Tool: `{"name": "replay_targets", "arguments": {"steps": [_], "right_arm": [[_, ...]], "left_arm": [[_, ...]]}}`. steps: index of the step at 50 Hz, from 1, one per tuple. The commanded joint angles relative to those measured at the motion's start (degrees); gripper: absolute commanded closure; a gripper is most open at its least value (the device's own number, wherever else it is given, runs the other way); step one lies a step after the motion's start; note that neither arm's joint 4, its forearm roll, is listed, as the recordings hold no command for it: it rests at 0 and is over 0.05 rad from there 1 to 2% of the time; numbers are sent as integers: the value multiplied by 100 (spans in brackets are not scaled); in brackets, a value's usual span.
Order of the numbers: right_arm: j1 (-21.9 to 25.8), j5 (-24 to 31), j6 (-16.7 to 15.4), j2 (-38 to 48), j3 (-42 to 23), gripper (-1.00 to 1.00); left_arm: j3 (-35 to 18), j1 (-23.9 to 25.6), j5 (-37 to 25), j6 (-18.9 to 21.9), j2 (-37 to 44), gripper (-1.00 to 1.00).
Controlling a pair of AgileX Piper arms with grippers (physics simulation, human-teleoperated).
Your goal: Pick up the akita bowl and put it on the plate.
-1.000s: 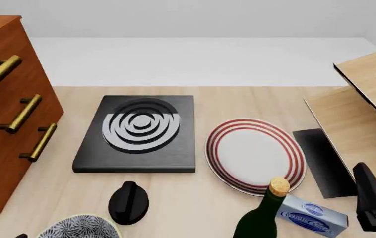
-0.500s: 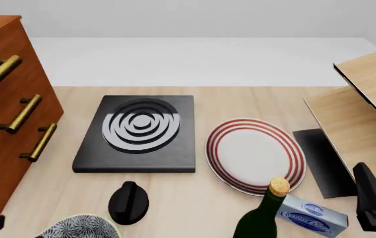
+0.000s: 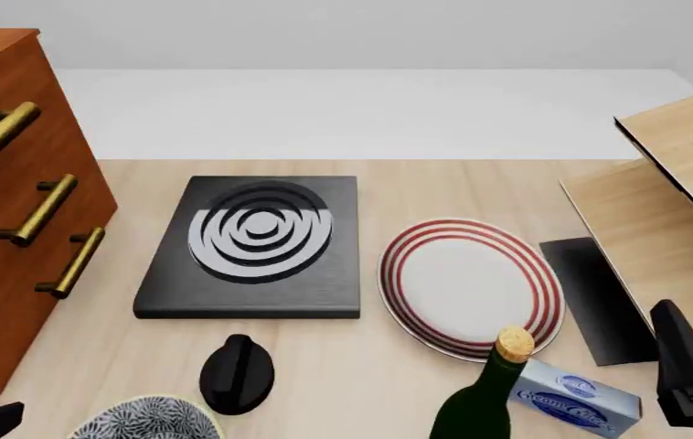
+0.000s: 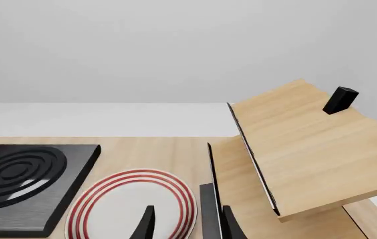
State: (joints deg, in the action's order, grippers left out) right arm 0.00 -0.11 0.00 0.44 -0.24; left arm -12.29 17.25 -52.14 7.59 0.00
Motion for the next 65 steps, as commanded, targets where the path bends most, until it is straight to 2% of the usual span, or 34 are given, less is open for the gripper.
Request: {"name": "replay_targets", "arguments": {"steps": [1,32,65], "right_arm": [[0,0,0,1,0,-100],[1,0,1,0,0,-100],[1,0,0,1,0,-100]], "left_arm": [[221,9,146,12,0,-100],[719,26,431,-20,0,-100],[992,-41,517,-10,1,-100]]}}
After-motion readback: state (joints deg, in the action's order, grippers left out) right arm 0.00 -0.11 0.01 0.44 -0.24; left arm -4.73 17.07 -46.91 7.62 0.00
